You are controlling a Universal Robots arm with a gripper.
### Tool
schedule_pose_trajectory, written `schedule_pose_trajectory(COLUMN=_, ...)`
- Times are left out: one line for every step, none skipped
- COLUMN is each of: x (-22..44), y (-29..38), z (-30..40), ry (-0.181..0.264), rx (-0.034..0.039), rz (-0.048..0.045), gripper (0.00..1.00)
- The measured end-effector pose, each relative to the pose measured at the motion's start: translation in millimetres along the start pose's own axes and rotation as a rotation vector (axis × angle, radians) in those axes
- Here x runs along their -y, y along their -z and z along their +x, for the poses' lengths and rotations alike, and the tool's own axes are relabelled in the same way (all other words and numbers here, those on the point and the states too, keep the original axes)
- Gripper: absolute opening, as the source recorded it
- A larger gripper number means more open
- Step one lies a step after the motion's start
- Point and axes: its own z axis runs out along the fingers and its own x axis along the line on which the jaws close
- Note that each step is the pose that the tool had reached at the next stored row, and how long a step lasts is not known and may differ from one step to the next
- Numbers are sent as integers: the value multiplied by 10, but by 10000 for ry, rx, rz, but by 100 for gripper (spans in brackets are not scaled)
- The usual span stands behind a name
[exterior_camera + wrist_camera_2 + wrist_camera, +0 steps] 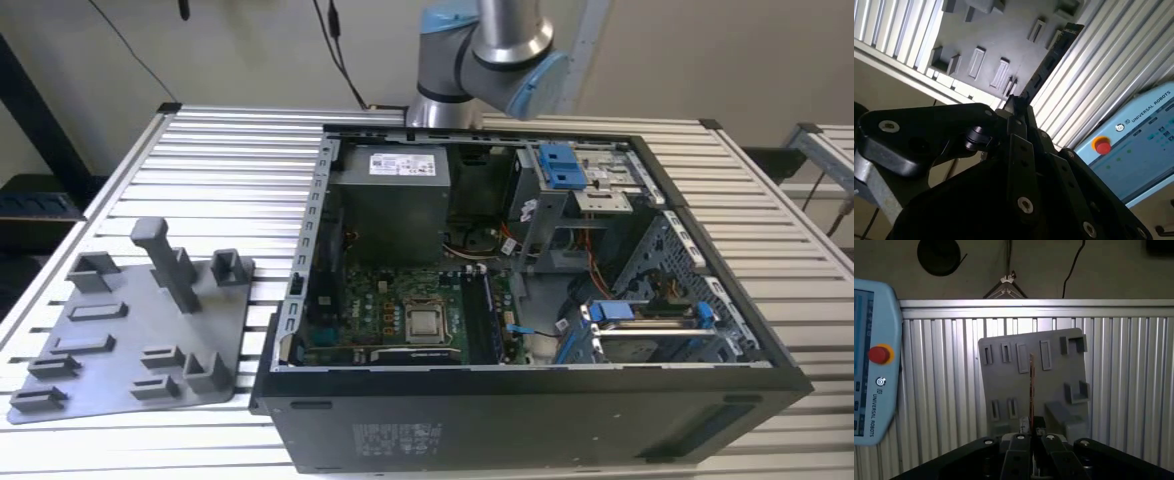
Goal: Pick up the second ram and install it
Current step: 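Pick up the second ram and move it above second insertion slot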
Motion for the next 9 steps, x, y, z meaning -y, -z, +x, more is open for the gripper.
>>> schedule_pose_trajectory(x=19, y=0, z=-1, ry=0, rx=0, rz=0, gripper=15)
schedule_pose_trajectory(x=41, y=0, z=-1, ry=0, rx=-1, rz=0, gripper=15)
schedule_pose_trajectory(x=62, y=-1, z=-2, ry=1, rx=0, rz=0, gripper=15)
schedule_pose_trajectory(x=85, y=-2, z=-3, ry=1, rx=0, rz=0, gripper=15)
schedule_pose_trajectory(x=115, y=-2, z=-4, ry=1, rx=0, rz=0, gripper=15)
schedule_pose_trajectory(x=144, y=-3, z=-5, ry=1, rx=0, rz=0, gripper=15)
schedule_pose_trajectory(x=170, y=-3, z=-6, ry=1, rx=0, rz=-1, gripper=15)
schedule_pose_trajectory(x=199, y=-4, z=-7, ry=1, rx=0, rz=0, gripper=15)
schedule_pose_trajectory(x=227, y=-5, z=-8, ry=1, rx=0, rz=0, gripper=15)
